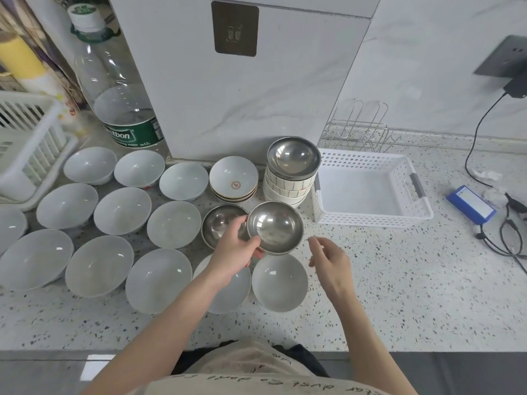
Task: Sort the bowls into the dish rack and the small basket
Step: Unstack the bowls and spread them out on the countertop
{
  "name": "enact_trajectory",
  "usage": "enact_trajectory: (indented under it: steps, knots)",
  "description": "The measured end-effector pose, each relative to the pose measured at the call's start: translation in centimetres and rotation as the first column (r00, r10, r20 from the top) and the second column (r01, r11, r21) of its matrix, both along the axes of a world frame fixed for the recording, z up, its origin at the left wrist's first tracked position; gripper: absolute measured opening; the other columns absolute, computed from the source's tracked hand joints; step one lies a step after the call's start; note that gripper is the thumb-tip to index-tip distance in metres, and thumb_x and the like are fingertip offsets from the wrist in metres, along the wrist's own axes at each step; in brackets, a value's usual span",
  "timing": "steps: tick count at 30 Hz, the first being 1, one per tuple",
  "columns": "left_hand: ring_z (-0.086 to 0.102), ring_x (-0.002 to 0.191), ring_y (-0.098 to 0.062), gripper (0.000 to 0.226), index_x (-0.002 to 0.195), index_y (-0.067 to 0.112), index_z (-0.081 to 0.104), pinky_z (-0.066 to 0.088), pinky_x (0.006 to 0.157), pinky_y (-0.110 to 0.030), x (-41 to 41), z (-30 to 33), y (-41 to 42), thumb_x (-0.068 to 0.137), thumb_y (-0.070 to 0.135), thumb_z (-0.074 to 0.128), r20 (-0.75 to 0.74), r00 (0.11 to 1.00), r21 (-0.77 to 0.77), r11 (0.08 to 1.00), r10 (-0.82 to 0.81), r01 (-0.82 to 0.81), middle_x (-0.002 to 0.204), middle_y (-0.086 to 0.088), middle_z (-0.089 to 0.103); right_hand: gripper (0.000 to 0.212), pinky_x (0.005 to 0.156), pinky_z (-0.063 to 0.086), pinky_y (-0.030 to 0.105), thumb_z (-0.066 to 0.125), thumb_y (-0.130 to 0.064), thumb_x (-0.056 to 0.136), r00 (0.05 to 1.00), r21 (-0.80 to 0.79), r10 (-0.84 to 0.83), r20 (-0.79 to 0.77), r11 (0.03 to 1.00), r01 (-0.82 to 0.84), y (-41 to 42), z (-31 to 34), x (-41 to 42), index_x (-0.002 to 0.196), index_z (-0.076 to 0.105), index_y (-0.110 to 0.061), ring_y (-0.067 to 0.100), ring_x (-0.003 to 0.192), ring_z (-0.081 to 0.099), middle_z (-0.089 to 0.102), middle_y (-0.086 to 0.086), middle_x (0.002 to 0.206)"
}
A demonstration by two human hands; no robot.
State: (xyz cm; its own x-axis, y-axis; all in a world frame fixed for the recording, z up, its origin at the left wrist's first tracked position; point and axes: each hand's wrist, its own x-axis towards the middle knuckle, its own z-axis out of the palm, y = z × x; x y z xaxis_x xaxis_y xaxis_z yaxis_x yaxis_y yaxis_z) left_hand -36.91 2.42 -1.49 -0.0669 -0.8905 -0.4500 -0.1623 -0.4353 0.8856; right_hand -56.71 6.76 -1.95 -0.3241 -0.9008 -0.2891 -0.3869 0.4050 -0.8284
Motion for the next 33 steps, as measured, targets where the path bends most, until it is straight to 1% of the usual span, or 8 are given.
enact_trajectory:
  steps: [5,8,13,17,21,28,31,33]
  knots:
    - [0.065,0.049,-0.004,0.039,0.107,0.046,0.042,0.037,0.037,-0.015,-0.8,-0.3,-1.1,0.091,0.015,0.059,0.078,0.996,-0.024,0.999,-0.043,0.045,0.085,-0.003,0.073,0.026,0.053,0.045,0.029,0.053,-0.047,0.088,1.0,0.072,0.014,-0.022,0.997,-0.013,-3.4,0.3,0.6,0.09,0.071,-0.028,0.003,0.052,0.056,0.07,-0.008,0.066]
    - [0.06,0.044,-0.001,0.037,0.113,0.041,0.04,0.038,0.042,-0.014,-0.7,-0.8,-1.6,0.092,0.019,0.06,0.141,0.986,-0.027,0.996,-0.085,0.09,0.091,-0.003,0.072,0.018,0.048,0.04,0.025,0.054,-0.033,0.088,0.997,0.104,0.04,-0.073,0.994,-0.032,-4.5,-0.2,0.4,0.089,0.071,-0.027,0.001,0.043,0.049,0.07,-0.007,0.063]
    - [0.071,0.085,-0.014,0.045,0.132,0.027,0.046,0.053,0.076,-0.035,-0.8,-1.6,-2.3,0.091,0.022,0.06,0.246,0.96,-0.062,0.987,-0.131,0.151,0.111,0.006,0.066,0.017,0.049,0.04,0.024,0.055,-0.027,0.089,0.991,0.124,0.053,-0.12,0.992,-0.038,-5.0,-0.9,0.4,0.097,0.068,-0.023,0.008,0.051,0.054,0.07,-0.005,0.068]
    - [0.072,0.086,-0.014,0.047,0.136,0.024,0.045,0.054,0.087,-0.039,-0.8,-1.8,-2.4,0.091,0.023,0.06,0.278,0.95,-0.07,0.983,-0.144,0.169,0.111,0.005,0.068,0.019,0.049,0.041,0.024,0.054,-0.028,0.09,0.988,0.121,0.057,-0.143,0.992,-0.039,-4.9,-1.4,0.4,0.103,0.067,-0.021,0.009,0.051,0.055,0.071,-0.004,0.069]
    - [0.073,0.067,-0.006,0.045,0.134,0.024,0.044,0.054,0.081,-0.031,-1.0,-1.8,-2.4,0.092,0.02,0.059,0.246,0.957,-0.045,0.984,-0.155,0.171,0.098,0.011,0.07,0.022,0.051,0.041,0.024,0.054,-0.027,0.091,0.985,0.121,0.061,-0.16,0.992,-0.042,-4.9,-1.6,0.5,0.107,0.067,-0.019,0.009,0.058,0.06,0.071,-0.005,0.068]
    - [0.073,0.068,-0.004,0.038,0.128,0.025,0.046,0.045,0.058,-0.03,-0.6,-2.1,-2.4,0.093,0.023,0.06,0.25,0.952,0.014,0.983,-0.179,0.181,0.1,0.013,0.067,0.019,0.055,0.044,0.026,0.054,-0.026,0.091,0.984,0.144,0.077,-0.16,0.988,-0.054,-4.9,-1.8,0.5,0.106,0.065,-0.02,0.009,0.057,0.057,0.072,-0.004,0.07]
    - [0.073,0.073,-0.005,0.047,0.138,0.024,0.041,0.046,0.059,-0.029,-0.8,-2.2,-2.4,0.094,0.027,0.058,0.286,0.938,0.015,0.979,-0.197,0.201,0.105,0.008,0.068,0.023,0.055,0.045,0.026,0.053,-0.025,0.091,0.979,0.152,0.089,-0.182,0.986,-0.061,-5.0,-1.9,0.6,0.11,0.064,-0.017,0.011,0.06,0.059,0.072,-0.001,0.073]
    - [0.07,0.085,-0.009,0.048,0.138,0.023,0.042,0.049,0.071,-0.03,-1.0,-2.1,-2.6,0.093,0.031,0.058,0.354,0.908,0.006,0.972,-0.222,0.235,0.108,0.007,0.068,0.026,0.057,0.048,0.028,0.052,-0.023,0.091,0.973,0.163,0.097,-0.209,0.985,-0.063,-5.0,-2.1,0.5,0.112,0.065,-0.015,0.016,0.063,0.061,0.072,0.0,0.075]
